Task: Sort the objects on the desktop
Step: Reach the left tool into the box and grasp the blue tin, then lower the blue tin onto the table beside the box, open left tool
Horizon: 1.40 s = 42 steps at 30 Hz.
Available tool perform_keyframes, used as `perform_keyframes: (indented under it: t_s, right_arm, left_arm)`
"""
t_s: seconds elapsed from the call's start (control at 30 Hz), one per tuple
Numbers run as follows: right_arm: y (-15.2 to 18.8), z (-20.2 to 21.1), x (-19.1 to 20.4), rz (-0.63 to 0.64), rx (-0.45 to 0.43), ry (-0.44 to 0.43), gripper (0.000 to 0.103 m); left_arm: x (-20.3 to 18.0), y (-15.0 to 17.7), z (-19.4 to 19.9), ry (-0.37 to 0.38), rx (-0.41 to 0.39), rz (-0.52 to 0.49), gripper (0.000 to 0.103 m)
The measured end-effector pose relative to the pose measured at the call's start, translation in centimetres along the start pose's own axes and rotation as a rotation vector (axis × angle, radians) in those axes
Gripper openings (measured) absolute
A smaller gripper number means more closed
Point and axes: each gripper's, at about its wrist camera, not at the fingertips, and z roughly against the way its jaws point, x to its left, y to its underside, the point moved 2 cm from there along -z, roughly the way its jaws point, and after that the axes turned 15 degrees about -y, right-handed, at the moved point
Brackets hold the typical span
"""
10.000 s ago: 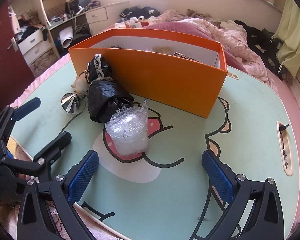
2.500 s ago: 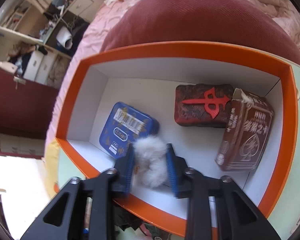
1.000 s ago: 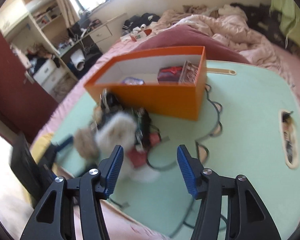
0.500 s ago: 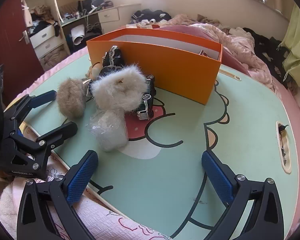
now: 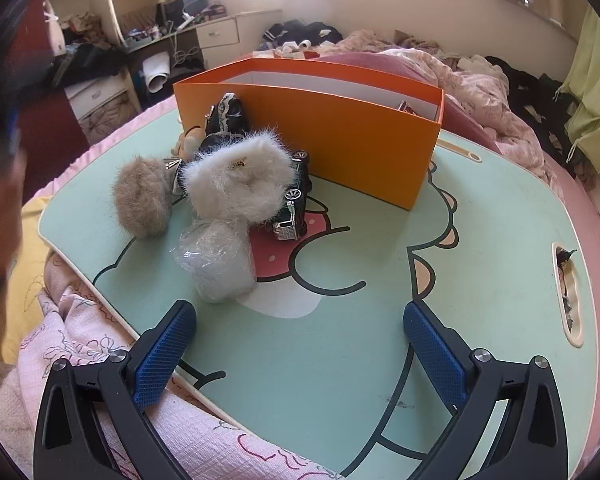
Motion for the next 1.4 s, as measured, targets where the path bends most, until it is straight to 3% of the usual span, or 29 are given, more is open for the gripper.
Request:
perform_keyframes:
  t_s: [0.07,0.2,0.27,0.37,0.57,0.77,0.87,1.03,1.13,1.23,1.4]
  right_arm:
    - [-0.1,0.0,0.0,0.0,0.0,0.0,0.103]
    - [-0.2,0.4,0.1,-0.002,-0.004,0.002,0.103]
    - [-0.3,0.4,0.1,-0.001,-0.005,0.002,0.103]
    - [-0.3,0.4,0.0,-0.002,-0.005,0.001,0.103]
    - [-0.9,0.4,0.1,-0.002,-0.006,0.001,0.103]
    - [-1.1,0.3,0.0,-0.001,-0.007,0.002,0.103]
    - [-1.1,0.4,0.0,-0.001,-0.007,0.002,0.103]
    - [-1.1,0.3,0.0,-0.001,-0.006,0.002,0.103]
    - [-1.1,0.3,-0.1,-0.001,-0.007,0.001,0.103]
    - [-1.1,0.3,-0.1,-0.001,-0.006,0.001,0.103]
    - [-1.1,0.3,-0.1,-0.001,-0.006,0.0,0.103]
  left_arm:
    - [-0.4,-2.8,-2.7,0.022,0.093,-0.034,0.102]
    - [-2.2,-6.0,-10.7,0.106,0.415,-0.111,0.073]
    - [-3.1,-5.6,-13.4,0.123,0.514,-0.127,0.069]
    - [-4.2,-4.4,-15.9,0.046,0.584,-0.163,0.069]
    - [-5.4,-1.9,-19.3,0.01,0.706,-0.219,0.069]
    - [-5.2,-3.0,-17.9,-0.018,0.637,-0.18,0.066]
    - [-4.4,-3.7,-16.0,0.025,0.571,-0.104,0.066]
    - [-1.8,-6.4,-8.2,0.089,0.339,0.045,0.066]
    - [0.0,-6.6,-2.7,0.16,0.259,0.123,0.066]
    - [1.3,-4.9,1.9,0.181,0.196,0.164,0.066]
    - [2.2,-0.4,3.4,0.12,0.228,0.197,0.066]
